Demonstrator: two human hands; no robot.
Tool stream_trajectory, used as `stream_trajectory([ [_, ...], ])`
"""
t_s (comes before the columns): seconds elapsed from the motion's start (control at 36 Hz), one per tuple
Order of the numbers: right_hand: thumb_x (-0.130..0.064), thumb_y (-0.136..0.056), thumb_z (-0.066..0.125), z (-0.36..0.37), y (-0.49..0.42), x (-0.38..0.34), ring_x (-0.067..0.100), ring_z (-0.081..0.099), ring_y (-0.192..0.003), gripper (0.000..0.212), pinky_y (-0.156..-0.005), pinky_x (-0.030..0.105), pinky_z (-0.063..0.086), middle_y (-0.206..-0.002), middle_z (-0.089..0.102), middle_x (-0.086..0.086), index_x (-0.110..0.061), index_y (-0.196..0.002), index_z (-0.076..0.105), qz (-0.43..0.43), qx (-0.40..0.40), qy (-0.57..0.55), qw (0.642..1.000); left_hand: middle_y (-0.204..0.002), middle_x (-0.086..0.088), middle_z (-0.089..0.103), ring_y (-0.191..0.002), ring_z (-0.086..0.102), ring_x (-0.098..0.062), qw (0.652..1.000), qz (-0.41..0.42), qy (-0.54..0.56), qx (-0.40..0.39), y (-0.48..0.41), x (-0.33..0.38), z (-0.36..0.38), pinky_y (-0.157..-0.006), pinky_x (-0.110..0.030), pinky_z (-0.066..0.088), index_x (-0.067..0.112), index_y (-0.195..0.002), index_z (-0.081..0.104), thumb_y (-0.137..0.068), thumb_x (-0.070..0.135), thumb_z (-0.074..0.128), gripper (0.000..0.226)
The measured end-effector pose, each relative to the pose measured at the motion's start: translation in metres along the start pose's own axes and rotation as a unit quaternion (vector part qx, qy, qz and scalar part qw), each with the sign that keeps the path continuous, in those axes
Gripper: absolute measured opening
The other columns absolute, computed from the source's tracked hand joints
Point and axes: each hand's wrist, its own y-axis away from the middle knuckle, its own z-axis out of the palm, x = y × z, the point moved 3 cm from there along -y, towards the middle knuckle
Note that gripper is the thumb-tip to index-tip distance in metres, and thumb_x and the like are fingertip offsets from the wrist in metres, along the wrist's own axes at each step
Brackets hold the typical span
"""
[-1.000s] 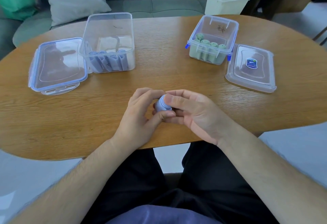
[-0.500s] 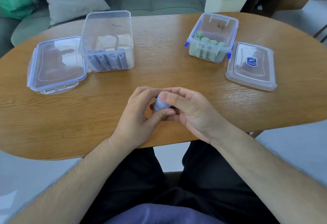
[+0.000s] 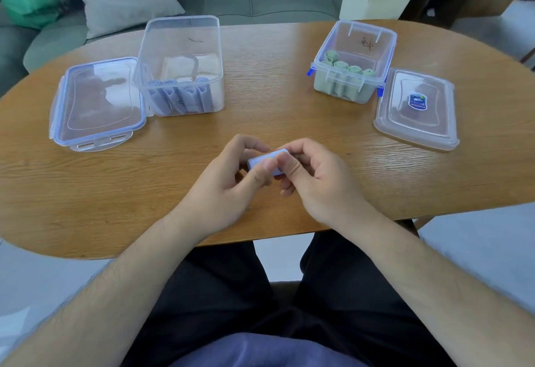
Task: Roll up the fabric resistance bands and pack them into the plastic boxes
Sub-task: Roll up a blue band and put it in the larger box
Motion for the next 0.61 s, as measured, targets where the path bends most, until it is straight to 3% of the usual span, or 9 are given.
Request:
stream_trajectory([
  [0.08,-0.032,-0.1,0.058,0.002,0.001,0.001,0.016,0.067,-0.068,0.024,-0.065,0.031,0.059,-0.083,0.072,0.009,-0.01,-0.107,0.066,-0.007,0.01,0.005,1.0,-0.074,0.003,0.062,-0.066,0.057,-0.006,0.999,-0.007,0.048,-0.013,0.0,0.003,0.005,-0.064,-0.016,0.044,0.016,-0.114,0.055,-0.103,0.041,0.048,0.029],
  [0.22,-0.032,-0.102,0.055,0.001,0.001,-0.001,0.013,0.067,-0.071,0.025,-0.067,0.029,0.059,-0.082,0.071,0.0,-0.012,-0.111,0.066,-0.011,-0.005,-0.006,1.0,-0.069,0.003,0.056,-0.065,0.053,-0.011,0.996,-0.029,0.082,-0.009,-0.001,0.001,0.009,-0.061,-0.02,0.044,0.025,-0.114,0.053,-0.099,0.047,0.048,0.027],
  [0.44,-0.023,-0.101,0.059,0.002,0.004,-0.005,0.011,0.07,-0.081,0.032,-0.074,0.025,0.058,-0.099,0.074,0.006,-0.007,-0.129,0.063,-0.023,-0.032,-0.04,0.998,-0.077,0.001,0.055,-0.065,0.052,-0.012,0.996,-0.021,0.09,0.012,-0.001,-0.001,0.01,-0.06,-0.026,0.044,0.027,-0.118,0.049,-0.102,0.047,0.045,0.026],
  [0.53,-0.02,-0.099,0.063,0.004,0.004,-0.006,0.013,0.07,-0.079,0.028,-0.072,0.022,0.057,-0.096,0.074,0.011,-0.009,-0.124,0.064,-0.032,-0.023,-0.052,0.998,-0.076,-0.002,0.056,-0.064,0.051,-0.014,0.997,-0.012,0.081,0.01,-0.001,-0.001,0.011,-0.06,-0.028,0.043,0.031,-0.117,0.047,-0.099,0.054,0.044,0.029],
  [0.61,-0.017,-0.099,0.062,0.003,0.003,-0.005,0.013,0.066,-0.07,0.017,-0.068,0.028,0.058,-0.087,0.072,0.011,-0.008,-0.113,0.066,-0.031,-0.006,-0.054,0.998,-0.072,0.014,0.055,-0.066,0.049,-0.008,0.997,0.004,0.072,0.001,0.0,0.002,0.013,-0.062,-0.021,0.04,0.029,-0.117,0.046,-0.103,0.047,0.04,0.023],
])
